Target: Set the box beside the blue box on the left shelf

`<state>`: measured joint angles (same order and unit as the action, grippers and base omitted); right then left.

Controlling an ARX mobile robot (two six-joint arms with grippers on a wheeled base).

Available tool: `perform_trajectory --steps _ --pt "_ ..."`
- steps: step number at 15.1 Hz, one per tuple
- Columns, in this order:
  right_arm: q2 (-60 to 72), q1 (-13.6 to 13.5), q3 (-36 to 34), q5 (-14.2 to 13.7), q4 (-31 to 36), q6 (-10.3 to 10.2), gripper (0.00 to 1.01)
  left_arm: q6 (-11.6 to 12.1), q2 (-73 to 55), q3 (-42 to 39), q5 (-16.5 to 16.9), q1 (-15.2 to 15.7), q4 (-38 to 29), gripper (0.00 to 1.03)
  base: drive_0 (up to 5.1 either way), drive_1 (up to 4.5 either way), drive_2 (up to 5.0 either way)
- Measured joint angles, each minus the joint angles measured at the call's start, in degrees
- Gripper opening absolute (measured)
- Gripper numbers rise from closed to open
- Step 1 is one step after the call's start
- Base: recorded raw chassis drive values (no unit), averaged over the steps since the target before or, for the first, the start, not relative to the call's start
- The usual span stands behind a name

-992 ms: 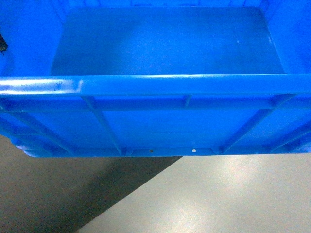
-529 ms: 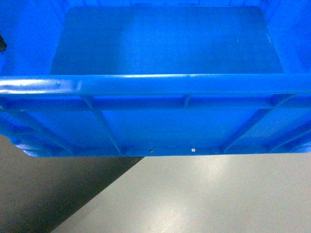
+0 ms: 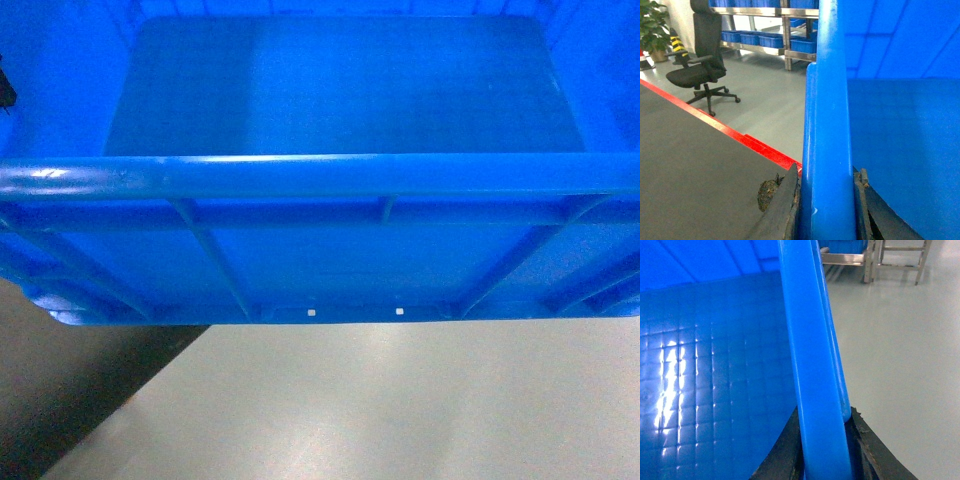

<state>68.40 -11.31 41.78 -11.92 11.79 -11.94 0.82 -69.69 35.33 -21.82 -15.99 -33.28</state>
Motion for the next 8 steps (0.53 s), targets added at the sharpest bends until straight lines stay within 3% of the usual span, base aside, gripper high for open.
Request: perform_trajectory --steps 8 --pt "0.0 0.0 0.0 0.0 -0.02 0.0 0.16 0.0 0.0 0.0 -0.02 0.0 0.04 0.19 -1.5 -1.53 -1.5"
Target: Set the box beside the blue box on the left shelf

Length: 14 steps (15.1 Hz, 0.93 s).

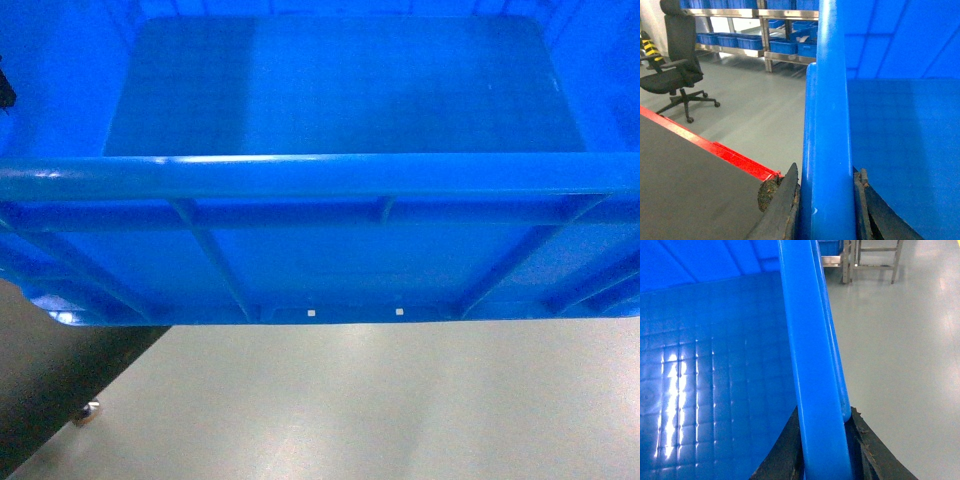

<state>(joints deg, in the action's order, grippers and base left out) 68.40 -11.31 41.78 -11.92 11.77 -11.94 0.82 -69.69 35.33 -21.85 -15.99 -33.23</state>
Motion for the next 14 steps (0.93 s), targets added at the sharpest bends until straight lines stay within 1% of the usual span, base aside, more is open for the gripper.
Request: perform_trajectory --steps 12,14 --pt "0.0 0.0 0.0 -0.02 0.09 0.0 0.16 -0.22 0.0 0.0 0.0 -0.02 -0.07 0.19 -1.5 -1.53 -1.5" --pt "0.0 0.07 0.0 -0.15 -0.07 0.0 0.16 -0.31 0.0 0.0 0.04 -0.07 -0.04 0.19 -0.4 -0.4 -0.4"
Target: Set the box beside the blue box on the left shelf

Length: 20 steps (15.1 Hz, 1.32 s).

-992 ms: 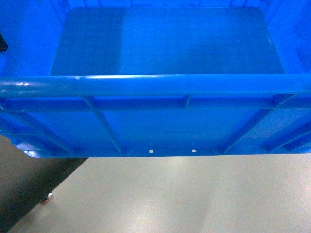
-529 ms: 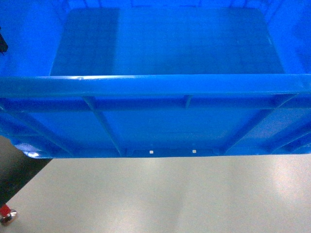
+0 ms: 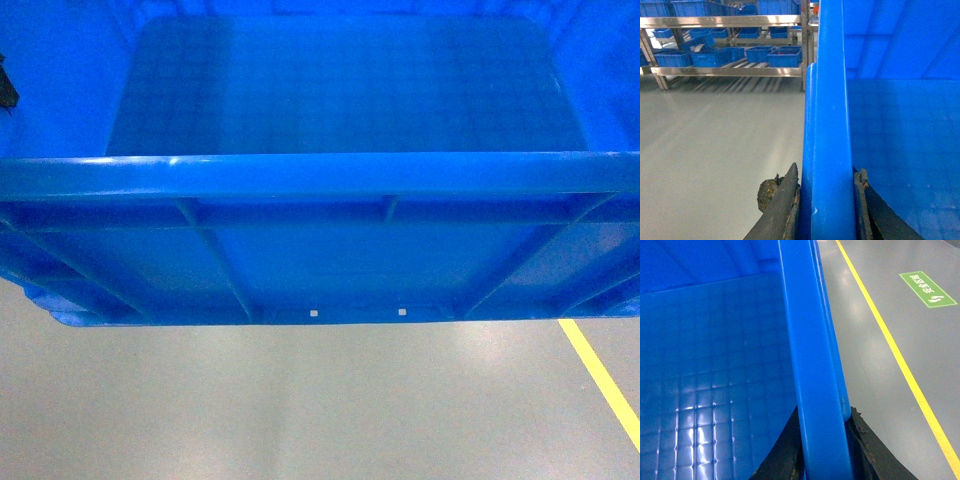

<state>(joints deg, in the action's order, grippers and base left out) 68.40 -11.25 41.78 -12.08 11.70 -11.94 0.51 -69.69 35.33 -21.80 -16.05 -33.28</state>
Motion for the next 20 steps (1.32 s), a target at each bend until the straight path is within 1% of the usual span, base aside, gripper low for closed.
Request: perform_trajectory --steps 1,20 --pt "0.0 0.0 0.0 -0.22 0.0 0.0 0.16 -0.04 0.0 0.0 -0.07 -0.07 0.09 0.19 0.0 0.0 0.0" --pt "-0.26 -0.15 -0.07 0.0 0.15 0.0 0.16 0.0 0.42 -0.22 -0.07 -0.02 0.02 0.18 0.0 4.31 -4.3"
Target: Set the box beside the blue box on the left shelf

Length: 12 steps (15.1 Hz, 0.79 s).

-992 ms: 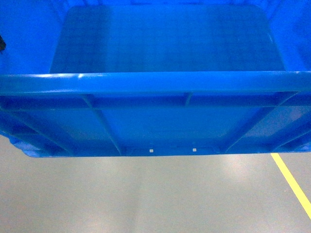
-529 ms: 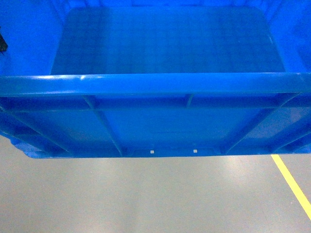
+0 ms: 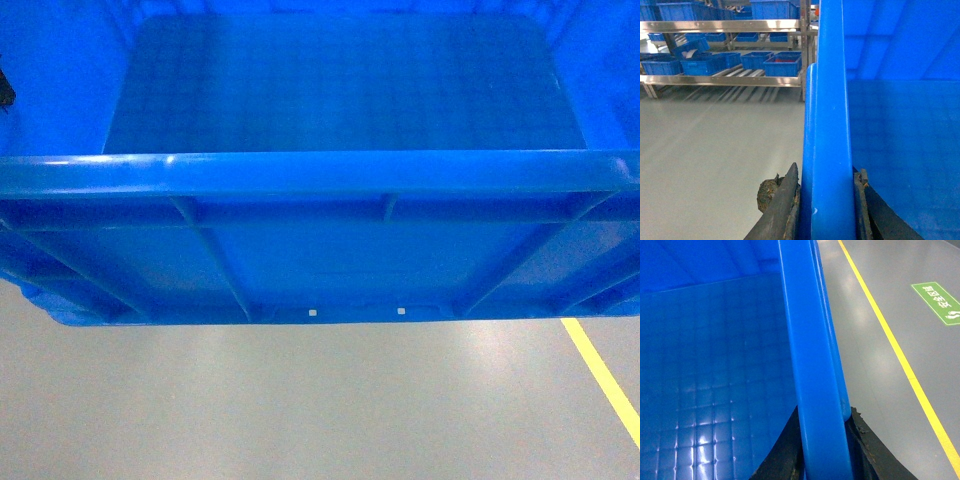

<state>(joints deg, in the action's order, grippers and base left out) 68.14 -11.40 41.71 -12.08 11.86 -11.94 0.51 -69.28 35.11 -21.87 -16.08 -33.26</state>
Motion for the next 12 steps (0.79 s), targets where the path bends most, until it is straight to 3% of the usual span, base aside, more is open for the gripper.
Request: perform_trajectory --steps 12 --pt "0.02 -0.17 0.0 -0.11 -0.24 -0.02 0.16 0.04 0.0 0.0 -0.09 0.04 0.2 0.18 0.0 4.34 -4.3"
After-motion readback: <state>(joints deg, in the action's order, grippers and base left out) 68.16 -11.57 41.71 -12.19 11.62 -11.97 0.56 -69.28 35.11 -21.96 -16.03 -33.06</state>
